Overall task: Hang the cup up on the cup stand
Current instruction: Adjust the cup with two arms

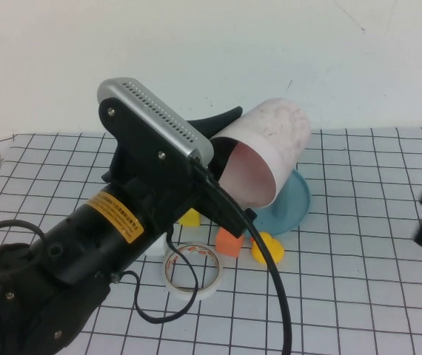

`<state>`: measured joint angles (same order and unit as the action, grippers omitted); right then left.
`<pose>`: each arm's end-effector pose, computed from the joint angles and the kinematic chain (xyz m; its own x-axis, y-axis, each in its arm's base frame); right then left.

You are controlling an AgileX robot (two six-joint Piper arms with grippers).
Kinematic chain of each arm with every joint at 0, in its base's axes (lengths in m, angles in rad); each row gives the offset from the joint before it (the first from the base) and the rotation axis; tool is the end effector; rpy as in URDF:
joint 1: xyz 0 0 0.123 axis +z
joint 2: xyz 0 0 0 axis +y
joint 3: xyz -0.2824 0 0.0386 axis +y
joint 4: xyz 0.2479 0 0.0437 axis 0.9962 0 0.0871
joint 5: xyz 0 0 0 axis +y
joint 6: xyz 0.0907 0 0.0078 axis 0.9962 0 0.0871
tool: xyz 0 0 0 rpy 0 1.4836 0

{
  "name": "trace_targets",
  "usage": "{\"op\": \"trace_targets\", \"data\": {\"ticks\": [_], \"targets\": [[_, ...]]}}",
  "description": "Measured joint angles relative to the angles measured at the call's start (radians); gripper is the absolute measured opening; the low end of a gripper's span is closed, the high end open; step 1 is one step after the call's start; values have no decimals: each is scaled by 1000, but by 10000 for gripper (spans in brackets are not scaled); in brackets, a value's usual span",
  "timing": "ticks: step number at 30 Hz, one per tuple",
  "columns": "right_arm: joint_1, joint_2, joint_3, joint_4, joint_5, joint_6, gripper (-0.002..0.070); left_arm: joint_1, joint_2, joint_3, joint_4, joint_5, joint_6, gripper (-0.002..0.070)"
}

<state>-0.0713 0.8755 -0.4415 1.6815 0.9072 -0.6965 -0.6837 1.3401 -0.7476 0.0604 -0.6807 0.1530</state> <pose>0.1521 0.0607 0.2884 -0.7269 0.5938 -0.3452 -0.1789 0.3216 0.9298 0.2247 -0.1875 0.3202 0.2631 0.0417 -0.9639 0.6203 0.7579 0.2021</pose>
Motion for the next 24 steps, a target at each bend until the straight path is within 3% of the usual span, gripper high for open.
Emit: {"op": "trace_targets", "data": {"ticks": [5,10,15,24], "targets": [[31,318,-206,0,171,-14,626,0,0,0,2,-32,0,18],[157,483,-382,0,156,-16,627,0,0,0,0,-56,0,18],[265,537,-506,0,57,-33,627,0,0,0,-20,-59,6,18],[280,547,-550,0,-25,-38,627,0,0,0,-38,-62,24,18]]}}
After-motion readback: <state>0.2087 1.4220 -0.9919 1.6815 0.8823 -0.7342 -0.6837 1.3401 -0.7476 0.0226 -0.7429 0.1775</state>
